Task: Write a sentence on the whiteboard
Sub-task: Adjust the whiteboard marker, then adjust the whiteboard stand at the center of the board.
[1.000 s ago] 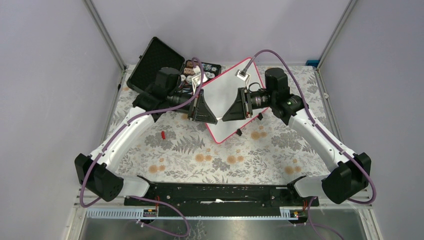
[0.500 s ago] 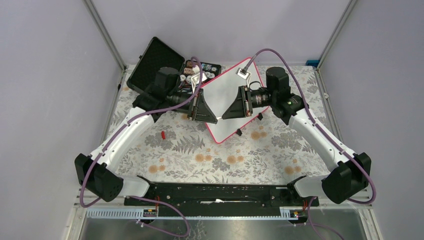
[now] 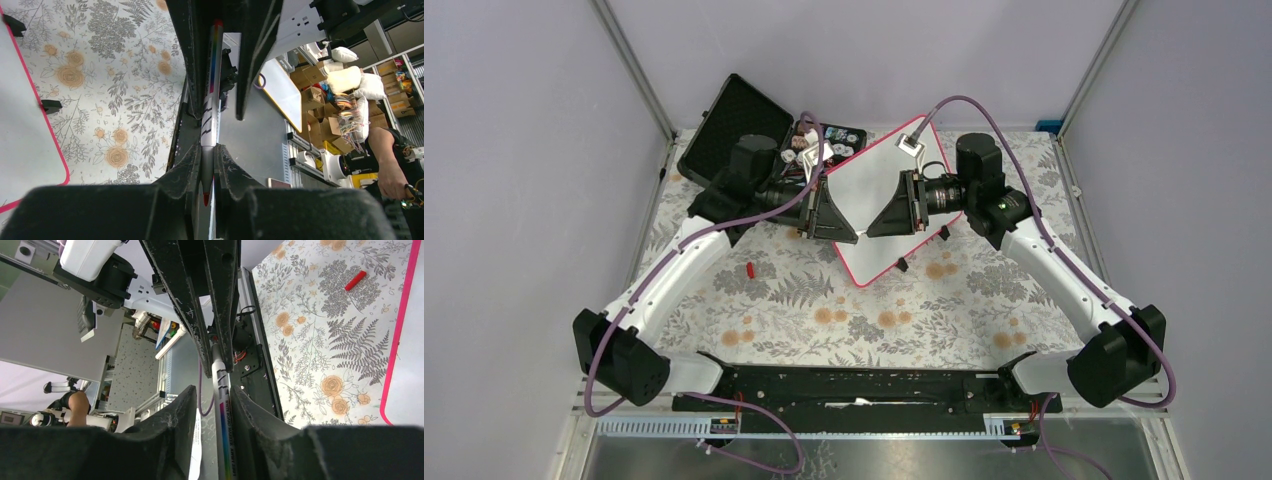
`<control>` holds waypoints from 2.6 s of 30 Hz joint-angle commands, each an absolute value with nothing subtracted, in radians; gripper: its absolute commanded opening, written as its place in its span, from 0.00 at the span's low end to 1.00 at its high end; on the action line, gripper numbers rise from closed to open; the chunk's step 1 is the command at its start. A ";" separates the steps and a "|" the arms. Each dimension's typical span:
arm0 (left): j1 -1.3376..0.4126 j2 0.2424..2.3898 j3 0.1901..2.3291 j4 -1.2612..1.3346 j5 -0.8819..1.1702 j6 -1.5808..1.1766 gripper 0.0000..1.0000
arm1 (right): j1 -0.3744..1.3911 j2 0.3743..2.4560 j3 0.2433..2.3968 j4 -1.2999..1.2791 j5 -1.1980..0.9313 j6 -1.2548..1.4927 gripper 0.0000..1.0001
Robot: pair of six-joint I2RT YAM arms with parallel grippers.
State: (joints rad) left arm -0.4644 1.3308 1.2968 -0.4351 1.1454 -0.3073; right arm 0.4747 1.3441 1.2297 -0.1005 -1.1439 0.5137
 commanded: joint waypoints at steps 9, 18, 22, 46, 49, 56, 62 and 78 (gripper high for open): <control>-0.445 1.302 1.295 -0.339 1.121 -0.321 0.00 | 0.492 1.334 1.260 -0.066 -1.170 0.523 0.33; -0.440 1.291 1.281 -0.346 1.128 -0.318 0.00 | 0.483 1.329 1.248 -0.067 -1.164 0.522 0.40; -0.435 1.286 1.267 -0.346 1.118 -0.317 0.00 | 0.482 1.326 1.249 -0.066 -1.169 0.522 0.38; -0.464 1.324 1.306 -0.399 1.136 -0.257 0.34 | 0.483 1.341 1.248 -0.063 -1.171 0.519 0.00; -0.425 1.319 1.334 -0.432 1.132 -0.221 0.61 | 0.471 1.347 1.247 -0.057 -1.174 0.522 0.00; -0.151 1.293 1.289 -0.262 1.233 -0.392 0.69 | 0.346 1.360 1.261 -0.073 -1.167 0.460 0.00; -0.004 1.229 1.186 -0.194 1.036 -0.428 0.69 | 0.326 1.372 1.291 -0.288 -0.983 0.163 0.00; 0.025 1.308 0.933 -0.105 0.836 -0.267 0.63 | 0.337 1.395 1.147 -0.186 -0.970 0.078 0.00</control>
